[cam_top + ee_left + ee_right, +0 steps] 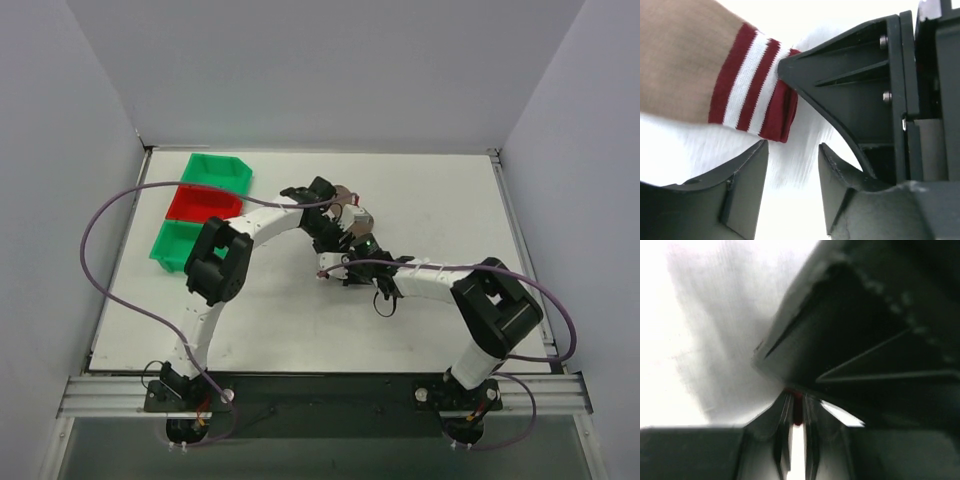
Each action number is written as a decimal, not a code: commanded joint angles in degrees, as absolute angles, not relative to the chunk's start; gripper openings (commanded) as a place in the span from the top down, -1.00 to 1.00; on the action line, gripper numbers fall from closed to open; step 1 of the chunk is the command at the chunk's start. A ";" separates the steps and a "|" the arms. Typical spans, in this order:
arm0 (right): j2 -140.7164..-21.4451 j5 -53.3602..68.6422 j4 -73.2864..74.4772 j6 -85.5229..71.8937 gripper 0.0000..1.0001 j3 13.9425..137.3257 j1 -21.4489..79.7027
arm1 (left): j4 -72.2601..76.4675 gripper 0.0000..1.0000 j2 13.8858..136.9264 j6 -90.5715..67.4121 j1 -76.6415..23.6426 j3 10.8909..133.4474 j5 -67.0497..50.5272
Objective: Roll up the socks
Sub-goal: Roll the sock at the center of the board.
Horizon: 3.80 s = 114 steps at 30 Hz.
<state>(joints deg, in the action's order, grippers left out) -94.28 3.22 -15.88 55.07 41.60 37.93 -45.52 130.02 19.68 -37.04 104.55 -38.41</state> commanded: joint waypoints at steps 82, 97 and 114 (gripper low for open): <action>-142.91 44.47 76.38 41.66 1.00 117.08 19.78 | 33.75 0.12 101.77 45.35 -54.23 44.03 -1.40; -142.38 44.65 75.32 42.10 1.00 115.58 19.60 | 32.08 0.33 108.36 47.11 -55.20 48.34 -0.44; -142.47 44.47 75.24 42.10 1.00 115.75 19.60 | 28.39 1.00 113.91 50.36 -56.42 50.71 1.67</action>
